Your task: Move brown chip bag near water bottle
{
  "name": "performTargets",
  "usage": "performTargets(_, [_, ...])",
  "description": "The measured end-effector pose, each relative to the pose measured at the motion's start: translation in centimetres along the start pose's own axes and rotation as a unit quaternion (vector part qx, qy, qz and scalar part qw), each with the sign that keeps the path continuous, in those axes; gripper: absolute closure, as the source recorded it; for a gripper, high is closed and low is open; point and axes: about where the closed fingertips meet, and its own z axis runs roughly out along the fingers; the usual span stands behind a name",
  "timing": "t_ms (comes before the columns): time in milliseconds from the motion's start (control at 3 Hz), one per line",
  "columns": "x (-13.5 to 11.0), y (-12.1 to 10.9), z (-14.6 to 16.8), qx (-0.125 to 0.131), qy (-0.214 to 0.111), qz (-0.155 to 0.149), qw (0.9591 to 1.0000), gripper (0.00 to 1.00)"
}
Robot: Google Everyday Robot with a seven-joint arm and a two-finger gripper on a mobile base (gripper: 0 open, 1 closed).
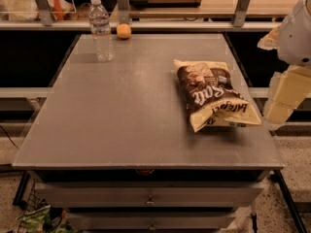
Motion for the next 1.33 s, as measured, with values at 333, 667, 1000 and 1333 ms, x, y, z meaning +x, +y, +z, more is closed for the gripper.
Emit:
performTargets(333, [0.0,0.0,0.0,0.0,0.0,0.0,1.0,0.0])
performTargets(667, [0.2,-0.2,0.1,0.014,-0.003,0.019,0.9997,0.0])
performTargets(1000, [0.8,-0.5,1.1,0.035,-0.017,0.057,0.9976,0.0])
performTargets(1333, [1.2,-1.1,3.5,0.054,-0.057,0.089,0.9929,0.0])
